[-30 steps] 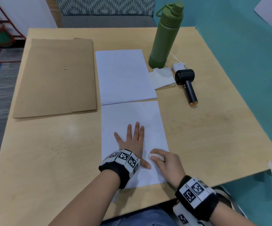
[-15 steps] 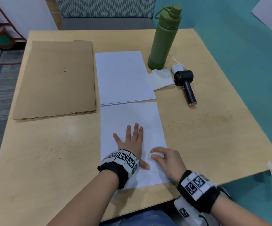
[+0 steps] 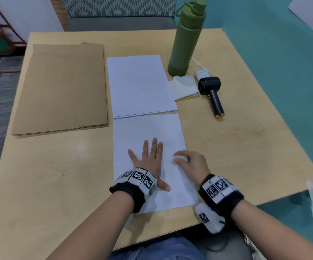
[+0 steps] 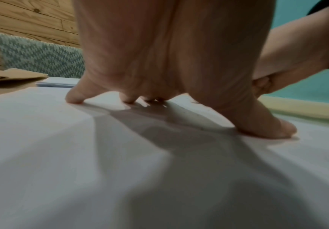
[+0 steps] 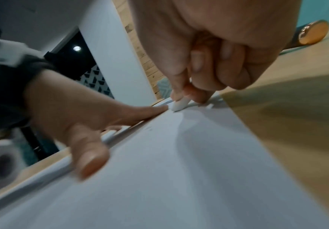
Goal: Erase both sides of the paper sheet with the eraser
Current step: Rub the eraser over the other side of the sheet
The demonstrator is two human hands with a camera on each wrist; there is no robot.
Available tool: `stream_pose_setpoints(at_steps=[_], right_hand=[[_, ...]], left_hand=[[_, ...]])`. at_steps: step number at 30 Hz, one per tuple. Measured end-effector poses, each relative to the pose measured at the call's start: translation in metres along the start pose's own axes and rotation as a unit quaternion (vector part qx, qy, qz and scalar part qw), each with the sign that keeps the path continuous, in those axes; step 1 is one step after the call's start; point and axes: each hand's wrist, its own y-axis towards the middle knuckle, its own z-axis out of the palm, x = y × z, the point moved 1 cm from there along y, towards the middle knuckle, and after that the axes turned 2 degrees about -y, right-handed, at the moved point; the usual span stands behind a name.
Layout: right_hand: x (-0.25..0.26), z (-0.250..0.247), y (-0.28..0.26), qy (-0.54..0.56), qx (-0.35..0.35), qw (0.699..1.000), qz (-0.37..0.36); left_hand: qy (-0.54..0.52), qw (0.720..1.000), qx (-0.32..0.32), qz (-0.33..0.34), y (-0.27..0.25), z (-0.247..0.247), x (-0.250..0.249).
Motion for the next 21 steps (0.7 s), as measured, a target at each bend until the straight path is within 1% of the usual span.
stream_pose_setpoints(at_steps=[2,4,7,8,10,11,14,16,18,21], right_hand=[[0.004,-0.001,0.009,0.017,-0.033,0.999,0.011],[0.002,0.004,-0.002,0.025,-0.033,0.999,0.013],[-0.008,0.016,-0.034,-0.005,0.035,0.999,0.001],[-0.010,0.018,-0.037,-0.015,0.057,0.998,-0.003],[-0.007,0.014,-0.026,-0.024,0.066,0.997,-0.011],[-0.003,0.011,-0.015,-0.018,0.054,0.998,-0.009],[0.009,0.000,0.019,0.001,-0.013,1.000,0.006],[0.010,0.002,0.021,0.010,-0.030,0.999,0.014],[0.004,0.006,0.004,0.004,-0.015,1.000,0.007],[-0.009,0.013,-0.029,-0.025,0.047,0.999,-0.009]], left_hand=[[0.002,1.000,0.001,-0.001,0.000,0.000,0.000],[0.002,1.000,-0.001,-0.002,0.000,0.000,-0.001],[0.003,1.000,-0.003,-0.002,-0.001,0.000,-0.002],[0.004,1.000,-0.003,-0.001,0.000,0.001,-0.002],[0.003,1.000,-0.005,-0.001,0.001,0.001,-0.001],[0.003,1.000,-0.006,0.000,0.001,0.002,-0.001],[0.002,1.000,-0.006,-0.002,0.001,0.002,0.000],[0.003,1.000,-0.006,-0.003,0.001,0.003,0.000],[0.002,1.000,-0.007,-0.003,0.001,0.003,0.000],[0.001,1.000,-0.011,-0.001,0.000,0.004,0.000]])
